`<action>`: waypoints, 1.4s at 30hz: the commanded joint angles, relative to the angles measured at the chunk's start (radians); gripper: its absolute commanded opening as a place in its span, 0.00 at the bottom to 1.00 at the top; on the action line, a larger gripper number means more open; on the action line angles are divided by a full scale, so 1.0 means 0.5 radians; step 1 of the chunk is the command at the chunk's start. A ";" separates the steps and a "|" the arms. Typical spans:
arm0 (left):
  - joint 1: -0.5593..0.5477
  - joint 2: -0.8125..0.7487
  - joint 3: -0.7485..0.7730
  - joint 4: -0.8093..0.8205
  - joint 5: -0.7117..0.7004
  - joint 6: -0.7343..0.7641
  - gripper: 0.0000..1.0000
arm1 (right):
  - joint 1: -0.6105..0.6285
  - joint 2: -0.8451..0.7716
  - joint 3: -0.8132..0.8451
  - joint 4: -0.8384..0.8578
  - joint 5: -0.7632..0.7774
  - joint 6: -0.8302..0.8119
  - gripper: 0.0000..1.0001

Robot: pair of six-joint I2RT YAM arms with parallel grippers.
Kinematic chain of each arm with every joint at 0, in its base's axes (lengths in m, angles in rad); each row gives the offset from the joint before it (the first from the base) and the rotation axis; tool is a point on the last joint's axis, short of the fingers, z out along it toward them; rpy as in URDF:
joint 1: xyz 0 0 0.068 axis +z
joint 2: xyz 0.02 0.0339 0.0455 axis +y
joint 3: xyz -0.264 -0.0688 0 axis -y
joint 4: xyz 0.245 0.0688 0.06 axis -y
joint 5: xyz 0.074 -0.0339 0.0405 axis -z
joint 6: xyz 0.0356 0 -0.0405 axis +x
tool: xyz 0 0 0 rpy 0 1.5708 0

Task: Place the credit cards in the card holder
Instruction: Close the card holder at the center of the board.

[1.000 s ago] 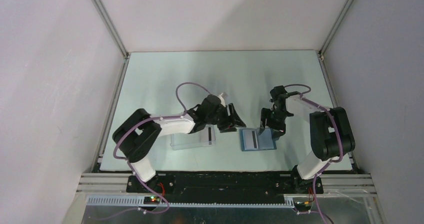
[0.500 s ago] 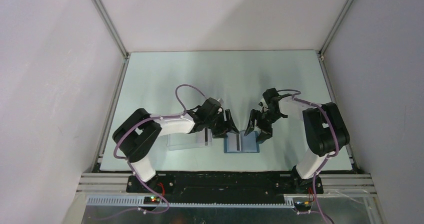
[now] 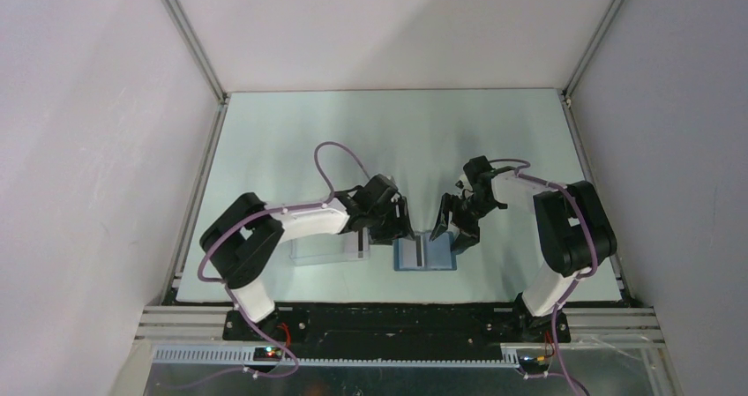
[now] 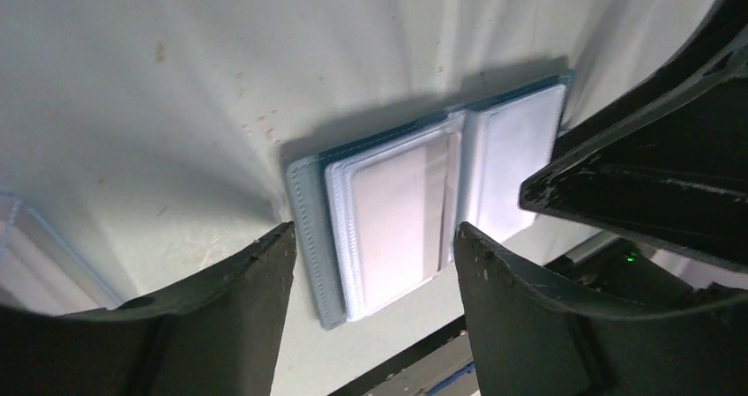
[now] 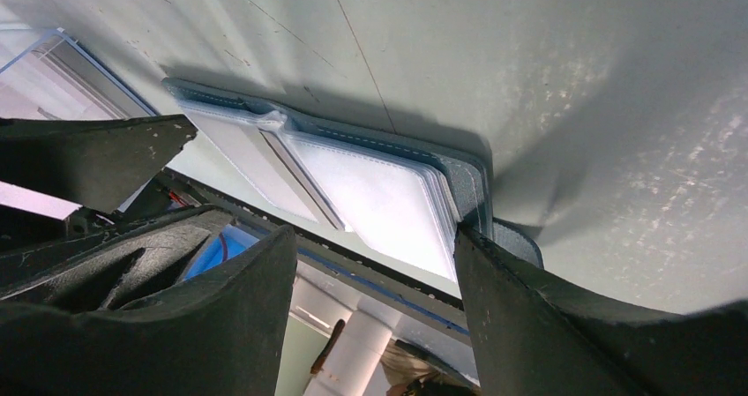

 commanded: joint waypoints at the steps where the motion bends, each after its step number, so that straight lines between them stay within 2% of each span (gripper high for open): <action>1: -0.016 -0.165 0.023 -0.244 -0.279 0.113 0.72 | 0.055 0.071 -0.080 0.159 0.139 -0.048 0.70; 14: -0.068 0.198 0.221 -0.166 0.026 0.063 0.71 | 0.060 0.098 -0.080 0.178 0.120 -0.062 0.67; 25: -0.080 -0.139 0.010 0.389 0.270 -0.125 0.62 | 0.060 0.094 -0.079 0.183 0.077 -0.070 0.61; 36: -0.159 -0.195 0.080 0.397 0.299 -0.179 0.62 | 0.062 0.091 -0.079 0.177 0.101 -0.073 0.60; 42: -0.205 -0.079 0.138 0.397 0.316 -0.192 0.63 | 0.061 0.091 -0.079 0.184 0.092 -0.069 0.60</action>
